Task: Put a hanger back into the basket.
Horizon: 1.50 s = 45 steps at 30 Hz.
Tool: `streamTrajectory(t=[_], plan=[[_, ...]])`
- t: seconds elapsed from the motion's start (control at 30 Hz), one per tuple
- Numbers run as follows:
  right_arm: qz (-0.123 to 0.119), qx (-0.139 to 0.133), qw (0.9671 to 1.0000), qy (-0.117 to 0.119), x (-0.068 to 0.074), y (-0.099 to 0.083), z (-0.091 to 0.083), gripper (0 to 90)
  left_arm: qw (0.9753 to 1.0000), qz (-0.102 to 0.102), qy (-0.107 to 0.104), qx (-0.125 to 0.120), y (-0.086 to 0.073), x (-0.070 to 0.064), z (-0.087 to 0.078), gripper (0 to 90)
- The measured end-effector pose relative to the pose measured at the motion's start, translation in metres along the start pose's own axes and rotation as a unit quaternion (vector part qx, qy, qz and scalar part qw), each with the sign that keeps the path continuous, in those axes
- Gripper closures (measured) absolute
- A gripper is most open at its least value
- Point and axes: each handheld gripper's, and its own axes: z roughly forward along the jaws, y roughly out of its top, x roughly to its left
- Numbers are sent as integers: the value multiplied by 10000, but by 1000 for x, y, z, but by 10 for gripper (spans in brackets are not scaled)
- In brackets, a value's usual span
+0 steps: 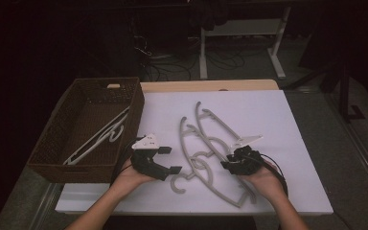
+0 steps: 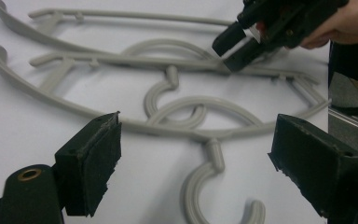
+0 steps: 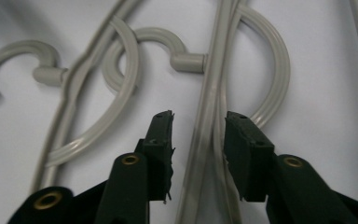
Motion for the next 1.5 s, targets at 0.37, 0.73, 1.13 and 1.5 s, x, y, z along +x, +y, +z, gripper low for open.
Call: streamTrajectory(t=[0.37,0.73,1.13,1.5], plan=[[38,53,10000,-75,3,1,-5,718,9999,-100,47,38,-7,6,6,156],[-171,351,9990,-201,13,4,12,720,9998,-163,30,70,-10,10,8,156],[-101,406,9989,-186,15,7,13,720,9998,-163,32,100,-11,11,10,158],[-13,491,9983,-313,19,10,22,800,9998,-162,17,108,-11,11,11,159]])
